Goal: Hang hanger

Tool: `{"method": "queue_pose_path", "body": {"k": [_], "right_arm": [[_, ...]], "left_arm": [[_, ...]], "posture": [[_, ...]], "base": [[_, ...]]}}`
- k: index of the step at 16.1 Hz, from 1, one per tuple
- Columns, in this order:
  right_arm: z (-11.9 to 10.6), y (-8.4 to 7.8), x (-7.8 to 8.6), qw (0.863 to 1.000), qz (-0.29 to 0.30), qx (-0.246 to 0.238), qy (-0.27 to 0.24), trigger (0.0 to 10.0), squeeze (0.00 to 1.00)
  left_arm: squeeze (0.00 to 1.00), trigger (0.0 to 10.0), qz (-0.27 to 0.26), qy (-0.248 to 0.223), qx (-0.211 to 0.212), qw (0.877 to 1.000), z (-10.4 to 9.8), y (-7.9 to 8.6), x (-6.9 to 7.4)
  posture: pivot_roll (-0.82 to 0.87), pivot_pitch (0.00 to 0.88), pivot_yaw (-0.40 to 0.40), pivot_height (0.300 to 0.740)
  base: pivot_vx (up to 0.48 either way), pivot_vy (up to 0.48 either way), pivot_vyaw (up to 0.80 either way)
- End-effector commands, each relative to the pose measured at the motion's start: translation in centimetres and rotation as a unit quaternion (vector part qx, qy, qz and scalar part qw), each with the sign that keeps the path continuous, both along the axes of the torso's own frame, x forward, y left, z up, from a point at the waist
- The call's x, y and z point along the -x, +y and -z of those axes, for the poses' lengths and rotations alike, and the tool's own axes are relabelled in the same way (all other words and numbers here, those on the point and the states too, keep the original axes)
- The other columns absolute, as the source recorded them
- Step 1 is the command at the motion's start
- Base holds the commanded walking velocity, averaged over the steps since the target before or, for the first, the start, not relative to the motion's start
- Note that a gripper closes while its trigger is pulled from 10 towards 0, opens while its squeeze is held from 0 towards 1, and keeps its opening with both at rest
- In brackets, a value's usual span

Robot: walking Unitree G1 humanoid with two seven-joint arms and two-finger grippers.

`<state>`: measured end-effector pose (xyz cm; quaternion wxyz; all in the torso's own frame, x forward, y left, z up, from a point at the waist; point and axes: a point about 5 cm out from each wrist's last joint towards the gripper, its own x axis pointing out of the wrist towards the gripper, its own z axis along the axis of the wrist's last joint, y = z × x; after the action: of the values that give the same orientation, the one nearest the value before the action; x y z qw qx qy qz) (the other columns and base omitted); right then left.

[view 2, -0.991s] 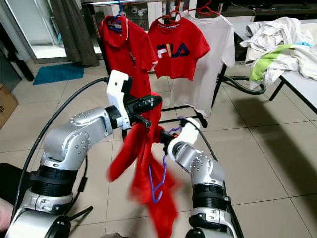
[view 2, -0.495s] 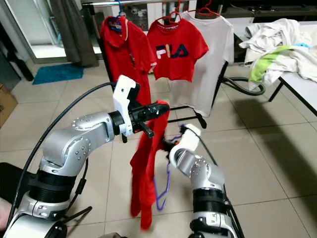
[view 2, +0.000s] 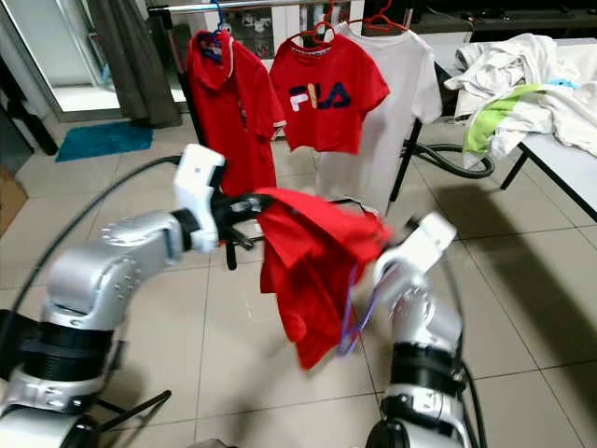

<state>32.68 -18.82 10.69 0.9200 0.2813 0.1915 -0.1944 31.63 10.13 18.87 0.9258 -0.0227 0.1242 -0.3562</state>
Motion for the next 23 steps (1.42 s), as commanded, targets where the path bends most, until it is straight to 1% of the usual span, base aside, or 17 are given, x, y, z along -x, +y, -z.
{"method": "queue_pose_path", "body": {"k": [1, 2, 3, 4, 6, 7, 9, 10, 11, 13, 15, 16, 17, 19, 20, 22, 23], "right_arm": [[-2.5, -1.8, -0.5, 0.997, 0.048, 0.023, -0.061, 10.0, 0.0], [-5.2, -2.1, -1.3, 0.988, 0.057, 0.004, -0.146, 10.0, 0.0], [-7.0, -1.7, -2.0, 0.975, 0.063, -0.056, -0.208, 10.0, 0.0], [-7.3, -1.6, -2.2, 0.971, 0.068, -0.073, -0.219, 10.0, 0.0], [-7.9, -0.9, -2.9, 0.951, 0.101, -0.163, -0.243, 10.0, 0.0], [-7.9, -0.7, -3.2, 0.941, 0.125, -0.196, -0.247, 10.0, 0.0], [-7.9, -0.5, -3.6, 0.926, 0.154, -0.235, -0.251, 10.0, 0.0], [-7.9, -0.4, -3.9, 0.923, 0.159, -0.252, -0.245, 10.0, 0.0], [-8.1, -0.3, -4.0, 0.923, 0.16, -0.246, -0.25, 10.0, 0.0], [-8.2, -0.4, -4.2, 0.92, 0.167, -0.252, -0.251, 10.0, 0.0], [-8.2, -0.9, -4.4, 0.917, 0.171, -0.259, -0.251, 10.0, 0.0], [-8.2, -1.1, -4.6, 0.917, 0.17, -0.261, -0.249, 10.0, 0.0], [-8.3, -1.2, -4.7, 0.918, 0.169, -0.26, -0.249, 10.0, 0.0], [-8.3, -1.2, -4.9, 0.919, 0.163, -0.26, -0.247, 10.0, 0.0], [-8.2, -1.2, -5.0, 0.919, 0.163, -0.262, -0.245, 10.0, 0.0], [-8.1, -1.1, -5.0, 0.919, 0.164, -0.263, -0.244, 10.0, 0.0], [-7.8, -0.9, -5.0, 0.919, 0.163, -0.264, -0.241, 10.0, 0.0]], "left_arm": [[0.0, 0.0, -0.022, -0.024, -0.007, 0.999, -0.6, 1.1, -0.2], [0.0, 0.0, -0.008, -0.02, -0.021, 1.0, 0.1, 0.9, 0.3], [0.0, 0.0, 0.022, -0.013, -0.017, 1.0, 0.9, -0.5, 0.8], [0.0, 0.0, 0.034, -0.012, -0.015, 0.999, 1.1, -1.1, 1.0], [0.0, 0.0, 0.082, -0.008, -0.006, 0.997, 2.0, -3.7, 1.7], [0.0, 0.0, 0.117, -0.014, -0.003, 0.993, 2.5, -5.2, 2.2], [0.0, 0.0, 0.148, -0.007, -0.008, 0.989, 3.2, -6.8, 2.8], [0.0, 0.0, 0.156, -0.006, -0.021, 0.988, 3.7, -7.2, 2.9], [0.0, 0.0, 0.167, -0.019, -0.051, 0.984, 4.5, -7.3, 2.9], [0.0, 0.0, 0.179, -0.033, -0.103, 0.978, 5.6, -6.7, 3.0], [0.0, 0.0, 0.152, -0.033, -0.138, 0.978, 6.8, -5.1, 2.2], [0.0, 0.0, 0.14, -0.041, -0.168, 0.975, 7.4, -4.0, 1.7], [0.0, 0.0, 0.131, -0.047, -0.187, 0.972, 7.9, -3.0, 1.3], [0.0, 0.0, 0.121, -0.062, -0.21, 0.968, 7.9, -1.5, 0.8], [0.0, 0.0, 0.127, -0.078, -0.229, 0.962, 7.9, -0.9, 0.6], [0.0, 0.0, 0.134, -0.081, -0.201, 0.967, 7.5, -1.5, 0.8], [0.0, 0.0, 0.15, -0.09, -0.179, 0.968, 7.1, -2.5, 1.1]], "posture": [[-0.01, 0.0, 0.056, 0.74], [-0.01, 0.0, 0.056, 0.74], [-0.01, 0.0, 0.056, 0.74], [-0.01, 0.0, 0.056, 0.74], [-0.01, 0.0, 0.056, 0.74], [-0.01, 0.0, 0.058, 0.74], [-0.01, 0.0, 0.058, 0.74], [-0.01, 0.0, 0.06, 0.74], [-0.01, 0.0, 0.065, 0.74], [-0.02, 0.0, 0.069, 0.74], [-0.02, 0.0, 0.075, 0.74], [-0.02, 0.0, 0.075, 0.74], [-0.02, 0.0, 0.075, 0.74], [-0.02, 0.0, 0.077, 0.74], [-0.02, 0.0, 0.077, 0.74], [-0.01, 0.0, 0.073, 0.74], [0.0, 0.0, 0.074, 0.74]], "base": [[0.0, 0.0, 0.0], [0.0, 0.0, 0.0], [0.0, 0.0, 0.0], [0.0, 0.0, 0.0], [0.0, 0.0, 0.0], [0.0, 0.0, 0.0], [0.0, 0.0, 0.0], [0.0, 0.0, 0.0], [0.0, 0.0, 0.0], [0.0, 0.0, 0.0], [0.0, 0.0, 0.0], [0.0, 0.0, 0.0], [0.0, 0.0, 0.0], [0.0, 0.0, 0.0], [0.0, 0.0, 0.0], [0.0, 0.0, 0.0], [0.0, 0.0, 0.0]]}}
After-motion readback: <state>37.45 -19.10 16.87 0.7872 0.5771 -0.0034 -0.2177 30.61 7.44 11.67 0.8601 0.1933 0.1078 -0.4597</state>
